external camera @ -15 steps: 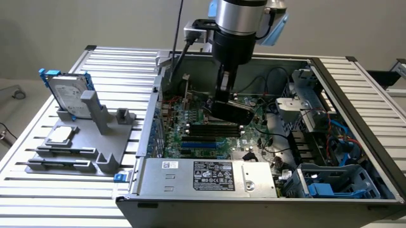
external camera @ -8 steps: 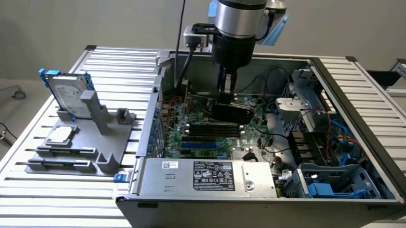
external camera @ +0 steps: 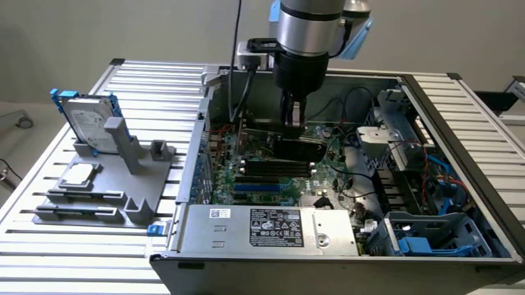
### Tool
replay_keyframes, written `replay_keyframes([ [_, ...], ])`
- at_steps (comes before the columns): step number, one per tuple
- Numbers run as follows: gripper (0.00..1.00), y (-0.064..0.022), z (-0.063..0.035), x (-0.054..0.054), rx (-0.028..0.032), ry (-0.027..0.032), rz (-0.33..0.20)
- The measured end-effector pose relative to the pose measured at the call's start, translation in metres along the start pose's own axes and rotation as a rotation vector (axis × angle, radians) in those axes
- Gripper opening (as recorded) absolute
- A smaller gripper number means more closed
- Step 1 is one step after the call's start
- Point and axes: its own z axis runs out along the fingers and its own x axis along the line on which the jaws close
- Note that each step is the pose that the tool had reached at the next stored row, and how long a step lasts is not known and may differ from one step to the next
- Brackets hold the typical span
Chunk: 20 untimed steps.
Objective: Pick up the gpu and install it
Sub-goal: 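Insert the gpu into the slot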
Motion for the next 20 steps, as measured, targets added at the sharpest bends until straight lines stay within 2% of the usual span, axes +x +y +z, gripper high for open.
replay_keyframes([
  [5,0.27,0.0065,0.0062,0.003,0.0005,0.0004,-0.009],
  [9,0.27,0.0081,0.0091,0.008,0.0011,0.0004,-0.016],
  [12,0.27,0.0086,0.0107,0.011,0.0045,0.0005,-0.027],
  [13,0.27,0.0088,0.0108,0.012,0.0129,0.0007,-0.031],
  [16,0.27,0.0114,0.0109,0.012,0.0463,0.0002,-0.036],
  [18,0.27,0.0164,0.0111,0.013,0.0605,-0.0001,-0.035],
  [20,0.27,0.023,0.0113,0.015,0.0704,-0.0001,-0.035],
])
